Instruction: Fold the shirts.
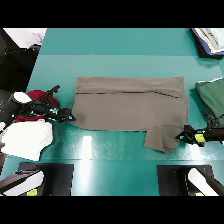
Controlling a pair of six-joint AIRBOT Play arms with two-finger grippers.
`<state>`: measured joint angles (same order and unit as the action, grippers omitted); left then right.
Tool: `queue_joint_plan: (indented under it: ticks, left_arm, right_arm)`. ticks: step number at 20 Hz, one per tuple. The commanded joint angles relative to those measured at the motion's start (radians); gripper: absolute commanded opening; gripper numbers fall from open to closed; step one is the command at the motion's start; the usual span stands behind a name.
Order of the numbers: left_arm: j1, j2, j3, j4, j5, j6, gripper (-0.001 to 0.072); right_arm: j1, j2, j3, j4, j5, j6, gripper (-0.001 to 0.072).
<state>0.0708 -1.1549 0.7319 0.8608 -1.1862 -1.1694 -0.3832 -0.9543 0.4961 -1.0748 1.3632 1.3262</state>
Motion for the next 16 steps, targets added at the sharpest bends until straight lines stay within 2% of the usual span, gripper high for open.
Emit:
queue_joint_plan:
  ticks: [1, 4, 9, 11, 14, 16]
  left_arm:
    - [0.000, 0.093, 0.000, 0.118, -0.089, -0.054, 0.0026]
    - [0.000, 0.264, -0.044, 0.219, -0.227, -0.103, 0.0026]
    - [0.000, 0.453, -0.137, 0.214, -0.403, -0.205, 0.0027]
    - [0.000, 0.444, -0.083, 0.213, -0.356, -0.217, 0.0027]
    - [0.000, 0.386, 0.035, 0.199, -0.180, -0.222, 0.0027]
    - [0.000, 0.306, 0.100, 0.195, -0.097, -0.218, 0.0027]
  right_arm:
    - [0.022, 0.095, 0.084, -0.113, 0.159, 0.001, 0.0022]
    - [0.022, 0.268, 0.124, -0.252, 0.301, 0.003, 0.0022]
    - [0.022, 0.482, 0.145, -0.276, 0.314, 0.017, 0.0021]
    - [0.022, 0.465, 0.204, -0.214, 0.262, 0.016, 0.0021]
    - [0.026, 0.325, 0.316, -0.039, 0.169, -0.018, 0.0021]
    - [0.066, 0.202, 0.388, -0.020, 0.097, -0.019, 0.0021]
